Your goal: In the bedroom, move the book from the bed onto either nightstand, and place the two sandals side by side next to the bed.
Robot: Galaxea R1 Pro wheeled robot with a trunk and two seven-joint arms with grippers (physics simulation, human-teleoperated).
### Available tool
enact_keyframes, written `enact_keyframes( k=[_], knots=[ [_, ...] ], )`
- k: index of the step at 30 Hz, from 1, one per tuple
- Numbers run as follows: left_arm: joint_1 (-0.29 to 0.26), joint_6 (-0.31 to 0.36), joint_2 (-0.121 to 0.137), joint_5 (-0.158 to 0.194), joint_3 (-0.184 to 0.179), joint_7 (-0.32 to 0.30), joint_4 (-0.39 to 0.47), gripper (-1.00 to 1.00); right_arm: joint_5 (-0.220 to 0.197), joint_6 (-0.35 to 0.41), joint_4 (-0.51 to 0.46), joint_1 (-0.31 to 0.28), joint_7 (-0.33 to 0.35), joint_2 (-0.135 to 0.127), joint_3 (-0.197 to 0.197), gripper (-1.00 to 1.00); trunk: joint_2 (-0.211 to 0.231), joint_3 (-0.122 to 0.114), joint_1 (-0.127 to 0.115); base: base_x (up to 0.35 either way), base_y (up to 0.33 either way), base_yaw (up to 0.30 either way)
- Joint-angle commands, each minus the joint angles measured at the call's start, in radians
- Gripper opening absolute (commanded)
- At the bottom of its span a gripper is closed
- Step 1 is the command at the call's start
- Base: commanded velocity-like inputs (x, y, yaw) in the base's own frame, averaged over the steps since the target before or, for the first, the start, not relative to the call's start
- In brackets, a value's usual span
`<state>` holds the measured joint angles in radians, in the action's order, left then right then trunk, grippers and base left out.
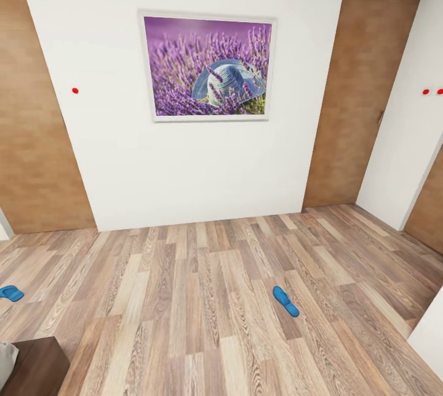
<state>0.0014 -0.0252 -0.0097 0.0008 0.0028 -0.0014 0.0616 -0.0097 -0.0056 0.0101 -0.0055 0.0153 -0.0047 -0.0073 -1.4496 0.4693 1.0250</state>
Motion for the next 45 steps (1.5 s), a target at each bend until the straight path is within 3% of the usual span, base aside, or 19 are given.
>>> enact_keyframes(
  k=[1,7,10,22,33,45],
  knots=[
    [0.000,-0.002,-0.001,0.001,0.000,0.000,0.001,1.00,-0.001,-0.001,0.001,-0.001,0.002,0.000,-0.001,1.00,0.000,0.001,0.000,0.000,0.000,0.000],
    [0.000,-0.001,-0.040,0.001,-0.001,0.000,0.000,1.00,-0.001,-0.001,0.002,-0.001,0.002,0.000,0.000,1.00,0.000,0.001,0.000,0.000,0.000,0.000],
    [0.000,-0.001,-0.048,0.001,0.000,0.000,0.000,1.00,-0.001,-0.001,0.002,-0.001,0.002,0.000,0.000,1.00,0.000,0.001,0.000,0.000,0.000,0.000],
    [0.000,-0.047,-0.052,0.001,0.002,0.000,0.001,1.00,-0.001,0.005,0.004,-0.001,0.004,0.001,0.000,1.00,0.000,0.001,0.000,0.010,0.000,0.000],
    [0.000,-0.049,-0.047,-0.003,0.002,0.000,0.070,1.00,-0.001,0.003,0.004,-0.001,0.005,0.000,-0.003,1.00,0.000,0.001,0.000,0.281,0.000,0.000],
    [0.000,-0.048,-0.037,-0.002,0.002,0.000,0.081,1.00,-0.001,0.001,0.004,-0.001,0.005,-0.001,-0.003,1.00,0.000,0.001,0.000,0.326,0.049,0.000]
  ],
)
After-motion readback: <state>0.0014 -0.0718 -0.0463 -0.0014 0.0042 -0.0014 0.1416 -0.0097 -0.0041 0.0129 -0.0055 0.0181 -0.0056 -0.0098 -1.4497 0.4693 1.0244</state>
